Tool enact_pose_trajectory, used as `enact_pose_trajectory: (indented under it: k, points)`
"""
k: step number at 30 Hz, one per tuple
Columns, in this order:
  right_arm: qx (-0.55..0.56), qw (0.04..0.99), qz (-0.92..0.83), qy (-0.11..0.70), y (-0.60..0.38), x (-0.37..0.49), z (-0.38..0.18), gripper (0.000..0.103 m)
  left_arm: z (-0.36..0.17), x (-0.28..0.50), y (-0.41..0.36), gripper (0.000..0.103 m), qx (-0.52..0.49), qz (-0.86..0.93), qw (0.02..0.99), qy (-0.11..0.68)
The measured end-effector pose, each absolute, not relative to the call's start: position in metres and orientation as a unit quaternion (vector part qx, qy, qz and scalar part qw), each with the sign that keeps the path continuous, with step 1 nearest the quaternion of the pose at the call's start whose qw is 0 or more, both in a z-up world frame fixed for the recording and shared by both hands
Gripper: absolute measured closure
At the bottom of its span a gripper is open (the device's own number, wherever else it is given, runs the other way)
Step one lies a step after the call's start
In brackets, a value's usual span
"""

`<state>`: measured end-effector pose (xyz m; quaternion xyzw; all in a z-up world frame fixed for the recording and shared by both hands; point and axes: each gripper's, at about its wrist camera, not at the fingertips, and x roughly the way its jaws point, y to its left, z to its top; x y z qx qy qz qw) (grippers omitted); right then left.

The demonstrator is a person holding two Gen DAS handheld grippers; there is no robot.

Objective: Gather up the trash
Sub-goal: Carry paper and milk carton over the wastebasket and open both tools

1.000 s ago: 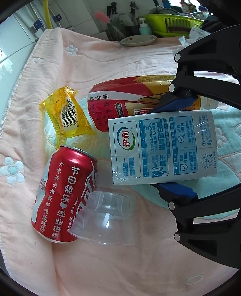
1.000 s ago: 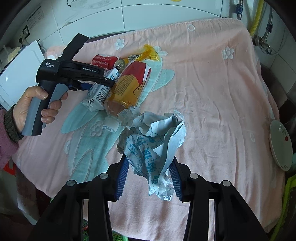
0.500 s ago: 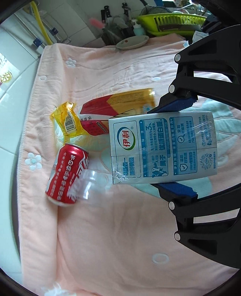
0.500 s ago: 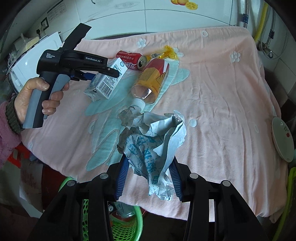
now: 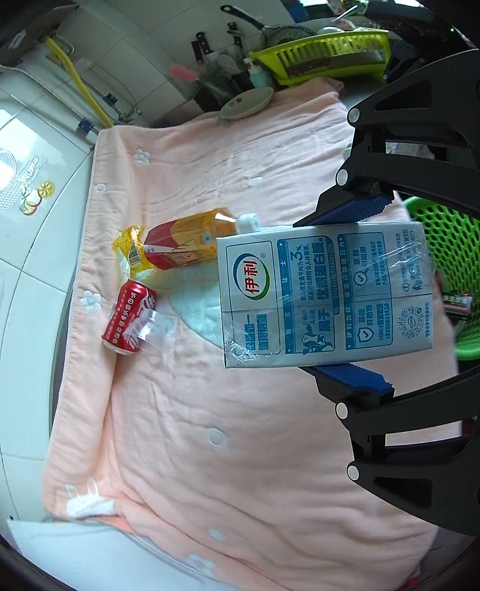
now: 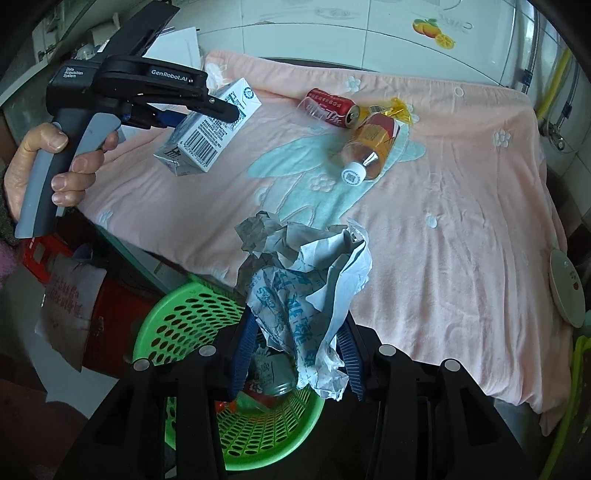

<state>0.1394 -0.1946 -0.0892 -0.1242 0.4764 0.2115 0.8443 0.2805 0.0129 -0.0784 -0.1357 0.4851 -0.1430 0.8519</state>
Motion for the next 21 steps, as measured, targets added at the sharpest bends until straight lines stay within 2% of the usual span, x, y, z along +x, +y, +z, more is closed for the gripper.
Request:
enact_pose_trajectory:
  k: [17,21]
  points:
    - [-0.140,0.818,0.212,0.516,-0.172,0.071,-0.135,0.060,-0.075,0.148,0.025,0.039,-0.091,-0.124,0.872,0.465]
    - [-0.129,0.811,0.210,0.530,-0.169,0.065,-0.148,0.055,-0.080,0.128,0.025,0.039,-0.089,-0.130,0.870,0.467]
